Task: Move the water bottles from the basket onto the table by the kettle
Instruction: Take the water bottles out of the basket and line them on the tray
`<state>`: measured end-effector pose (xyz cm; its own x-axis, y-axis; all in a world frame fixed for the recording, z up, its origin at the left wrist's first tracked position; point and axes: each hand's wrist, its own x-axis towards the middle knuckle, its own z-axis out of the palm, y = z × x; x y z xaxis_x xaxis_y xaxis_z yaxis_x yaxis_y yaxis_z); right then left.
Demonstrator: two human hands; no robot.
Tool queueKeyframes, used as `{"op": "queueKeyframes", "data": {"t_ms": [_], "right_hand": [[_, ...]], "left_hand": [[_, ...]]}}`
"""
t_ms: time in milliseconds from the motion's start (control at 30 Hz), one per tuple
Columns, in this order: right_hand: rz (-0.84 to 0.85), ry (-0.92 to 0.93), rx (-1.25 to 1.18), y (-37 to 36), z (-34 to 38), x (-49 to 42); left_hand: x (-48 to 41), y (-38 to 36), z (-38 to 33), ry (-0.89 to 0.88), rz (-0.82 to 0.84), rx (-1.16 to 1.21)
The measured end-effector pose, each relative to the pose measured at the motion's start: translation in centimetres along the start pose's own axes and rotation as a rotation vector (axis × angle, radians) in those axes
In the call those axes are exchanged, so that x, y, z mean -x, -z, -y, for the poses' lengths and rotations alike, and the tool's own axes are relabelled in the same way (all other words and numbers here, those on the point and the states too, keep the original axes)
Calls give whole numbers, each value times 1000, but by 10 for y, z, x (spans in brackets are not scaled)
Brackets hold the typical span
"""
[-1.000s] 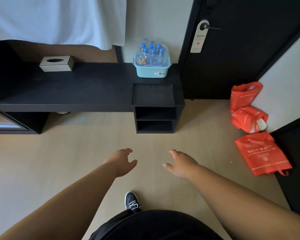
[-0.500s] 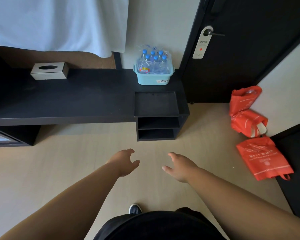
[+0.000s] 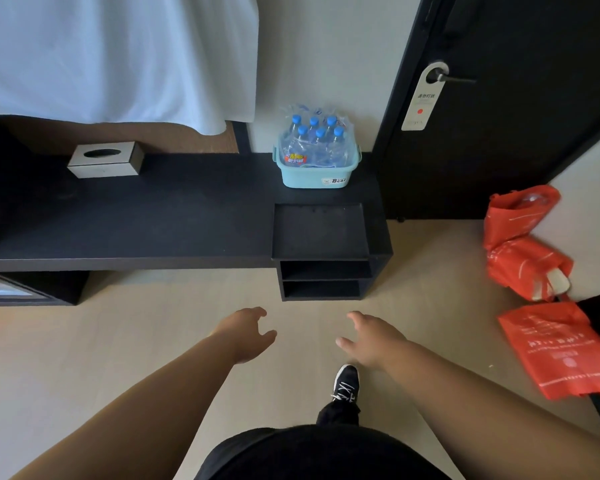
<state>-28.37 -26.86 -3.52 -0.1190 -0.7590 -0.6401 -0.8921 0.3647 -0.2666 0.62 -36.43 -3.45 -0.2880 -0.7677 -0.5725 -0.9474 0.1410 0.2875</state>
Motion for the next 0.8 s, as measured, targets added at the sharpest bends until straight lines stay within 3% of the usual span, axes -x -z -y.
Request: {"op": "queueKeyframes", "data": {"t_ms": [400,800], "right_hand": [[-9,54,16,117,-59,-95],[31,78,24,161,-83,-149]], "left_hand": [[-83,45,-83,54,-35,2],[-120,69,-118,108,-74,54]]}}
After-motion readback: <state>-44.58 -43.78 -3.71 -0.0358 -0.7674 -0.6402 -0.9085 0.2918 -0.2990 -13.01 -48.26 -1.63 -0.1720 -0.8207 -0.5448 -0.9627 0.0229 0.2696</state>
